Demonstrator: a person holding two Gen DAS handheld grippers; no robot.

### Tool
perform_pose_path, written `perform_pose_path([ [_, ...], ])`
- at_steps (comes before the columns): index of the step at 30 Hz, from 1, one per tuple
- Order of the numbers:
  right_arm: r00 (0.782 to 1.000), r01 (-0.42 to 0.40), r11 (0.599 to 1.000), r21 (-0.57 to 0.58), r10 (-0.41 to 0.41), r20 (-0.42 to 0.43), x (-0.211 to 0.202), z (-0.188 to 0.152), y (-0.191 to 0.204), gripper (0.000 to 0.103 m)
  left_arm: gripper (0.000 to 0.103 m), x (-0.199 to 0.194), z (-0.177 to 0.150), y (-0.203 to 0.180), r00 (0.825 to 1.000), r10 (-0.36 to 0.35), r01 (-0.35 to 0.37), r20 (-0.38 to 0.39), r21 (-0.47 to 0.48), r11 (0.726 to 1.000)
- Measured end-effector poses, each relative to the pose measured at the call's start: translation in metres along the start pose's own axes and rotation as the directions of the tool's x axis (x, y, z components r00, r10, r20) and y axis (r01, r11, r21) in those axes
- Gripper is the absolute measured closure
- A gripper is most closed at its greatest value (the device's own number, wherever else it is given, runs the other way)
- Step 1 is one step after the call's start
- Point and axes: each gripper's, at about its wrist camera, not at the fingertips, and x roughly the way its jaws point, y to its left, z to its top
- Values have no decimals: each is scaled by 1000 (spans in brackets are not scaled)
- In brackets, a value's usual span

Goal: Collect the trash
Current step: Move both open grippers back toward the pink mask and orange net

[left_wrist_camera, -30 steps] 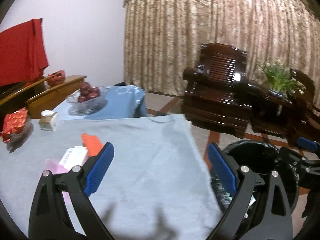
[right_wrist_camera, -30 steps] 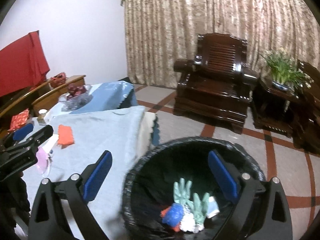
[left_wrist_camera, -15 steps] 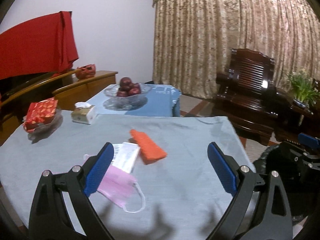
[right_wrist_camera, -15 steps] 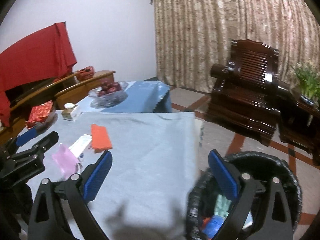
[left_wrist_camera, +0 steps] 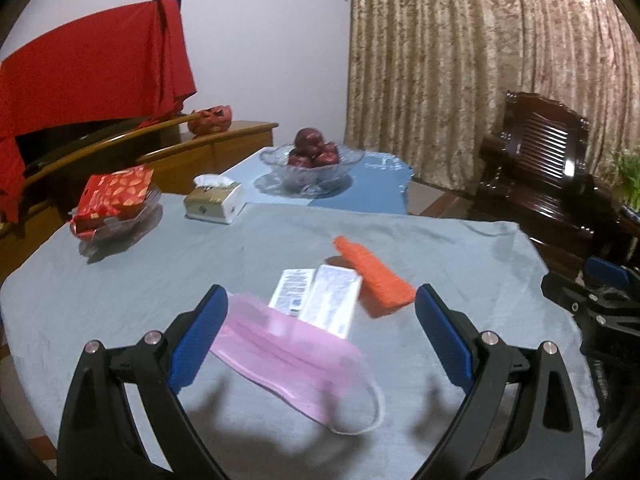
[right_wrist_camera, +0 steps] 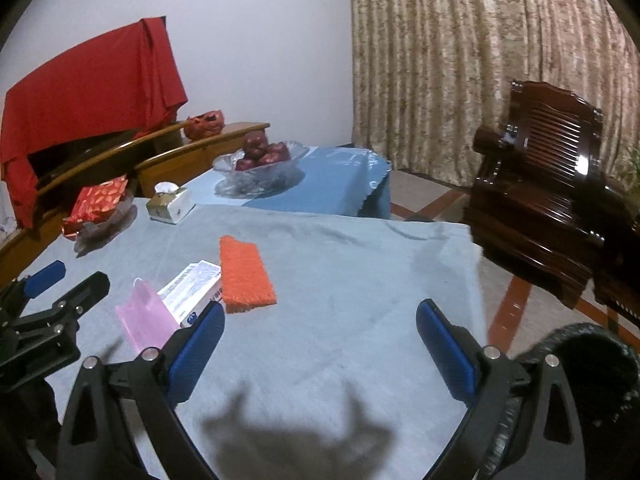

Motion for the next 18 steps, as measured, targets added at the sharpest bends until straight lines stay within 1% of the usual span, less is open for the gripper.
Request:
perform_pose_path([
  [3,1000,-25,1000,-18,24,-7,28,3,14,9,11,16,-8,15,999,32,-32,-19,-8,999],
  [8,998,-55,997,-45,55,-15,62,6,33,9,11,36,-15,38,996,76,-78,-45,-28,997],
  [10,998,-64,996,-55,63,-27,77,6,41,11,11,45,-18,46,994,94,-96,-59,-35,995],
  [14,996,-66,995,-76,61,-58,103,6,50,13,11,59,-26,58,990,110,-114,-88,-44,993],
  [18,992,-76,993,-87,67,-103,128,5,58,19,11,71,-35,64,987,111,-117,-118,-45,992],
])
